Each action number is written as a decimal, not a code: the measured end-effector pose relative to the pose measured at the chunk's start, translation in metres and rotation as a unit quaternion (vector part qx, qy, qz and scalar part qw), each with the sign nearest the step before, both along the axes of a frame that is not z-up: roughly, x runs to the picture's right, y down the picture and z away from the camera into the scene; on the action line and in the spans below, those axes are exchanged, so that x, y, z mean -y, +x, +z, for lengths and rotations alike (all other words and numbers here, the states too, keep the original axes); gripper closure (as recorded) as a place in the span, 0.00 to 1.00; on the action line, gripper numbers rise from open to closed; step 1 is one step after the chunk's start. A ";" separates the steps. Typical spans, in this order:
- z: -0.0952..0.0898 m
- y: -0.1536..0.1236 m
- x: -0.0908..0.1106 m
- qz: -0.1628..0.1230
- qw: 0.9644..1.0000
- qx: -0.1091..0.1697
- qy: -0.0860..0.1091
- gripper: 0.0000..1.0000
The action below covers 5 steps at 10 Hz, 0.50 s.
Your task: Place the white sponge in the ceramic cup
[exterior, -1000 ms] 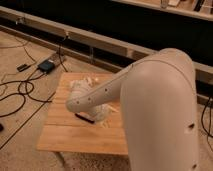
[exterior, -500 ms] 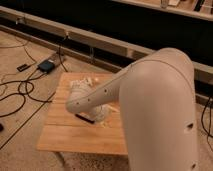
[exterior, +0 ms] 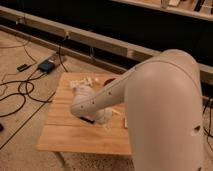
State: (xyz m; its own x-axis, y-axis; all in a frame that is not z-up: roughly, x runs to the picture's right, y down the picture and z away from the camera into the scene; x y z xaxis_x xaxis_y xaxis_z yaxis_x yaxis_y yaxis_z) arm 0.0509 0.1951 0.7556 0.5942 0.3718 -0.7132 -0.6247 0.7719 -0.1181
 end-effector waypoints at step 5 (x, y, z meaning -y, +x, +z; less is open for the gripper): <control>-0.002 0.041 -0.037 0.037 0.999 -0.006 0.005 0.35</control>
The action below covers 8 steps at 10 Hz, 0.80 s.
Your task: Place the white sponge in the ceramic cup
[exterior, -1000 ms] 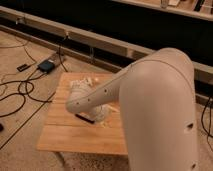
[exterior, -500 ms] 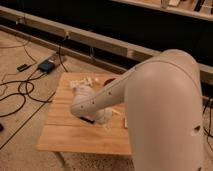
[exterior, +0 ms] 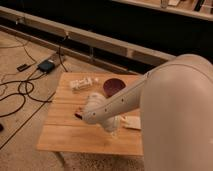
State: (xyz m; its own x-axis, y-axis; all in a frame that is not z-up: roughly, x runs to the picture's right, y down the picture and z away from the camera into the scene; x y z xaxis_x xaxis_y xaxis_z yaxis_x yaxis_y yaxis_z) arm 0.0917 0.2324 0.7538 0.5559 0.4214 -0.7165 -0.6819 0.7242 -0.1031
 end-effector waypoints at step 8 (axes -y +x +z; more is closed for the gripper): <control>0.001 0.051 -0.003 -0.064 0.998 0.012 -0.009 0.35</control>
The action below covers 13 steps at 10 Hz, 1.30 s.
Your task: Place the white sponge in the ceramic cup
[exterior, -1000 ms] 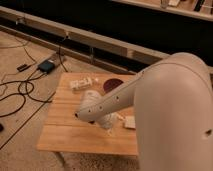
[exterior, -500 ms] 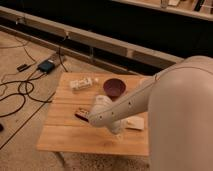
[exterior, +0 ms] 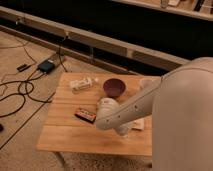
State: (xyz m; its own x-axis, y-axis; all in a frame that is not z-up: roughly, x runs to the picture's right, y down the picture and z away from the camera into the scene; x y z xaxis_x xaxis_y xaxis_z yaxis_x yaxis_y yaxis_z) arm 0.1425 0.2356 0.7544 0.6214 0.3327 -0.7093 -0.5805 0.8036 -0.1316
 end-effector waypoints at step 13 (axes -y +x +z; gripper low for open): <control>0.029 -0.028 0.029 -0.044 0.997 0.059 -0.011 0.35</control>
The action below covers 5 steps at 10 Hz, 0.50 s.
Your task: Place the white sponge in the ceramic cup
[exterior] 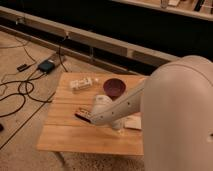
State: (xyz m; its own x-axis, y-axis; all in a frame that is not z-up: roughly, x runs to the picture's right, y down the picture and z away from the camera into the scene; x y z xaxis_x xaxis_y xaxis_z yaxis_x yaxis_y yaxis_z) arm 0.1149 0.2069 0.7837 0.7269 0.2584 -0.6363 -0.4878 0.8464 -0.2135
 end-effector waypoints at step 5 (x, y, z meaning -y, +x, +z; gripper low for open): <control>0.012 0.038 0.023 -0.033 0.998 0.041 -0.037 0.35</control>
State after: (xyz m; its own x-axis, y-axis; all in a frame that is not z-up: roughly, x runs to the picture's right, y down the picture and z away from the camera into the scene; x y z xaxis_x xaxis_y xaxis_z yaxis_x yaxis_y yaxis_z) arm 0.1524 0.1842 0.7962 0.7908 0.1627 -0.5901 -0.4104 0.8562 -0.3140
